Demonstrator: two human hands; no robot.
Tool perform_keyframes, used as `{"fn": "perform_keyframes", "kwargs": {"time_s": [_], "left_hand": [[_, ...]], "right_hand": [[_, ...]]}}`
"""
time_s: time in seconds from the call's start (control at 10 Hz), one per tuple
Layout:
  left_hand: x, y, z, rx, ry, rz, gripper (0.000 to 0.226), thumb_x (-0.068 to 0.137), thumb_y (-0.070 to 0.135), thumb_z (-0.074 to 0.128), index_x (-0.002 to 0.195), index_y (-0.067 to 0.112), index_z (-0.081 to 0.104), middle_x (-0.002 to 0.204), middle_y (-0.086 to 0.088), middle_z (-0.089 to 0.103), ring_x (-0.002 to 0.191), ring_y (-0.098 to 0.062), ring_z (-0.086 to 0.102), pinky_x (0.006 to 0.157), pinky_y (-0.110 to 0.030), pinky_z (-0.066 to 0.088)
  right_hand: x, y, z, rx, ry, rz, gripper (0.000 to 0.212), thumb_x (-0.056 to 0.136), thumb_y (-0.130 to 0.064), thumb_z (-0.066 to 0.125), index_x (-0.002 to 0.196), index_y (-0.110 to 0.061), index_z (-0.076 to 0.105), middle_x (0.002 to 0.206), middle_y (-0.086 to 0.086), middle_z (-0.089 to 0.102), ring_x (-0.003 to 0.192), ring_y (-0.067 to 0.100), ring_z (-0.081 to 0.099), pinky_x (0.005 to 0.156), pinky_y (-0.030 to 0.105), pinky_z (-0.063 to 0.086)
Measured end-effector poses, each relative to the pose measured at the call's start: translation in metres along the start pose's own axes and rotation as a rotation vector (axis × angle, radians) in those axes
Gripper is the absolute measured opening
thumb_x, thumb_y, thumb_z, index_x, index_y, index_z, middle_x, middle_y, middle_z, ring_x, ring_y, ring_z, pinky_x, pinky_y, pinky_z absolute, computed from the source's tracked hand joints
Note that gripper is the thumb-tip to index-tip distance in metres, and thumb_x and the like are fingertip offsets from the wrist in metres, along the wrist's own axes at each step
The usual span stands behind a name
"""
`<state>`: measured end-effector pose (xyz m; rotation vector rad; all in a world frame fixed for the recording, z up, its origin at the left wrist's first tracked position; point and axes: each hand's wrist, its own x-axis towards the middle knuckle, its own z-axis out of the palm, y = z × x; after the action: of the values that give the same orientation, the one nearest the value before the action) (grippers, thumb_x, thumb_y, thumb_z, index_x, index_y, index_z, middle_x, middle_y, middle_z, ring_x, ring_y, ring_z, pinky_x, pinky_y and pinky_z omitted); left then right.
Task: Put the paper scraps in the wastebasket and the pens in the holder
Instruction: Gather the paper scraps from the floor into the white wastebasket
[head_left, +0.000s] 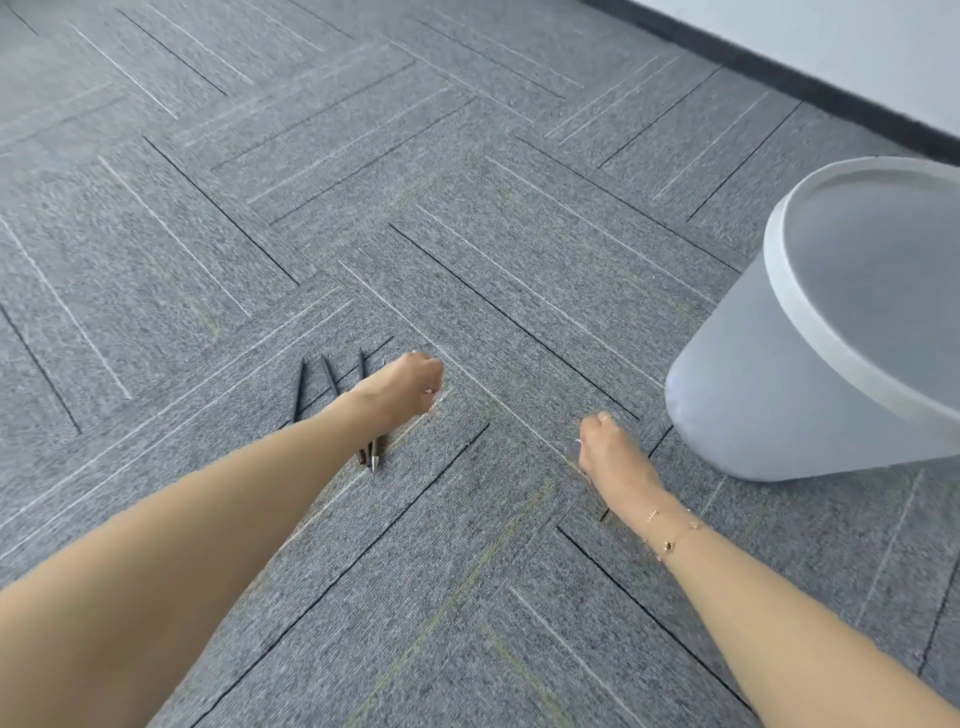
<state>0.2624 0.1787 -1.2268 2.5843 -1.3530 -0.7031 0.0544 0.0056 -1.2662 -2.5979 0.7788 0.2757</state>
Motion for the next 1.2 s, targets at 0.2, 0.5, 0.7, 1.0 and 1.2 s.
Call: {"fn": "perform_keyframes", "kwargs": {"time_s": [0.2, 0.5, 0.7, 1.0, 1.2], "left_hand": [[-0.006, 0.028, -0.058, 0.032, 0.037, 0.019, 0.017, 0.087, 0.005, 0.055, 0.103, 0.005, 0.058, 0.096, -0.003, 0.056, 0.081, -0.015, 0.058, 0.069, -0.018, 0.05], [-0.005, 0.117, -0.178, 0.132, 0.096, 0.162, 0.008, 0.083, 0.005, 0.058, 0.09, 0.009, 0.058, 0.092, -0.004, 0.058, 0.084, -0.021, 0.059, 0.079, -0.035, 0.054], [0.02, 0.186, -0.22, 0.064, 0.194, 0.27, 0.009, 0.081, 0.003, 0.055, 0.082, 0.011, 0.058, 0.082, -0.002, 0.057, 0.075, -0.021, 0.058, 0.07, -0.034, 0.053], [0.049, 0.329, -0.145, -0.219, 0.218, 0.559, 0.012, 0.08, -0.001, 0.055, 0.088, -0.001, 0.065, 0.093, -0.019, 0.062, 0.082, -0.03, 0.059, 0.073, -0.03, 0.045], [0.07, 0.343, -0.113, -0.023, 0.048, 0.467, 0.036, 0.091, 0.011, 0.048, 0.126, 0.009, 0.054, 0.13, -0.013, 0.055, 0.12, -0.028, 0.049, 0.102, -0.032, 0.036]], "right_hand": [[-0.006, -0.015, -0.053, -0.041, -0.062, -0.077, 0.012, 0.09, -0.006, 0.044, 0.098, -0.003, 0.053, 0.097, 0.019, 0.053, 0.088, 0.036, 0.054, 0.08, 0.046, 0.049], [-0.028, -0.055, -0.195, -0.11, -0.06, -0.183, 0.013, 0.086, 0.003, 0.048, 0.077, -0.001, 0.056, 0.082, 0.016, 0.058, 0.074, 0.03, 0.058, 0.062, 0.038, 0.046], [-0.052, -0.013, -0.276, -0.061, 0.162, -0.134, 0.017, 0.08, 0.002, 0.047, 0.069, -0.011, 0.048, 0.08, 0.014, 0.056, 0.074, 0.027, 0.053, 0.065, 0.037, 0.04], [-0.09, 0.089, -0.288, -0.001, 0.29, 0.156, 0.018, 0.081, 0.005, 0.044, 0.078, 0.001, 0.061, 0.084, 0.019, 0.062, 0.08, 0.032, 0.059, 0.071, 0.037, 0.046], [-0.095, 0.118, -0.274, 0.001, 0.248, 0.217, 0.022, 0.086, 0.002, 0.043, 0.088, 0.002, 0.065, 0.095, 0.017, 0.064, 0.09, 0.034, 0.061, 0.077, 0.037, 0.05]]}}
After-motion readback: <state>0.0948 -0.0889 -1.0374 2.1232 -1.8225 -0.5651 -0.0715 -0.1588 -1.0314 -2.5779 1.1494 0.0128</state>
